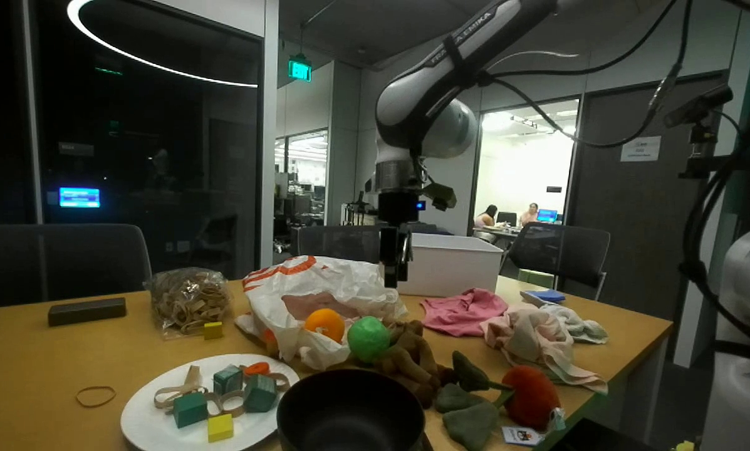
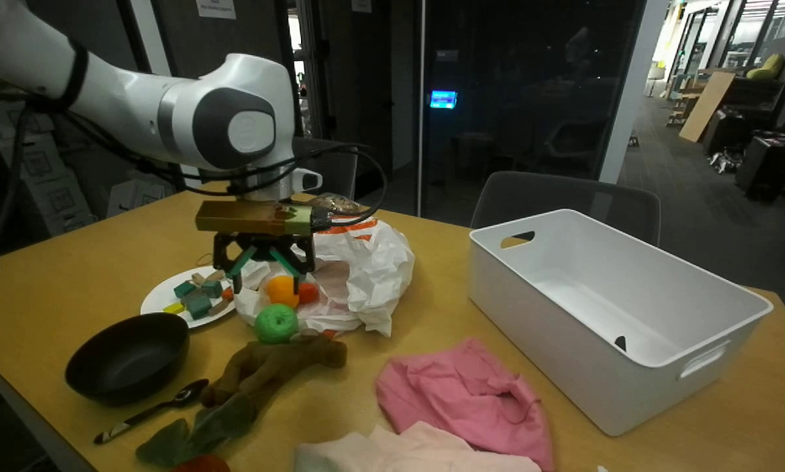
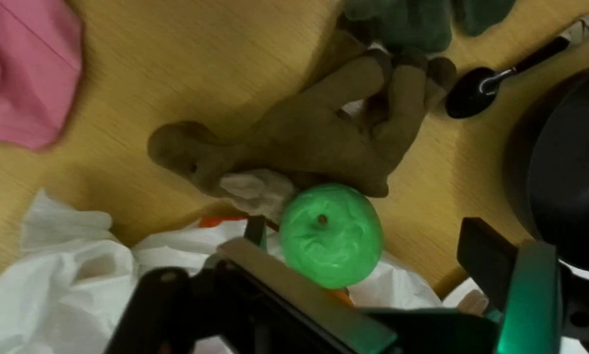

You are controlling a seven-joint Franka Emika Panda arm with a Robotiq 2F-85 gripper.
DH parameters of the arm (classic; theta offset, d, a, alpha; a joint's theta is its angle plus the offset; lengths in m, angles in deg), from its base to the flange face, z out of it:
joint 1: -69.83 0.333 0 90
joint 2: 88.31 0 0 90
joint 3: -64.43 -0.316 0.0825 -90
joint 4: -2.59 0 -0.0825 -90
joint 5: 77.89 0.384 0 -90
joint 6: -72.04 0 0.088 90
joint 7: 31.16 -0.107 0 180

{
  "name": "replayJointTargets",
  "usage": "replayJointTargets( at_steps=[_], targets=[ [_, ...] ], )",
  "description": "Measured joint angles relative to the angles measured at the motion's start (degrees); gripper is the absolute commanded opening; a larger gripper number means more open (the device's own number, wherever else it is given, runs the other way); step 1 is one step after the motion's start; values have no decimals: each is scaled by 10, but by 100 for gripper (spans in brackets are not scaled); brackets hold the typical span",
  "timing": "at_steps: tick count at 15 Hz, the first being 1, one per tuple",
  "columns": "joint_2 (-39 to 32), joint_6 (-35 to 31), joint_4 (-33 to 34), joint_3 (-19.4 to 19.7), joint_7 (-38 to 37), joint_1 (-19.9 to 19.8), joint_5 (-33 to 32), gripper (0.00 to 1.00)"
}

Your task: Push the plastic backward, then put the apple and moose toy in the plastic bag

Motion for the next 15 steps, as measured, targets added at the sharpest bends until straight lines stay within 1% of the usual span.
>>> replayJointTargets(
  at_steps=[2,6,11,15],
  targets=[
    [-25,-12,16,-9,22,0,26,100],
    [-57,-37,37,-29,49,0,53,100],
    [-104,-72,53,-54,89,0,53,100],
    [-159,-96,89,-65,112,-3,37,100]
  ],
)
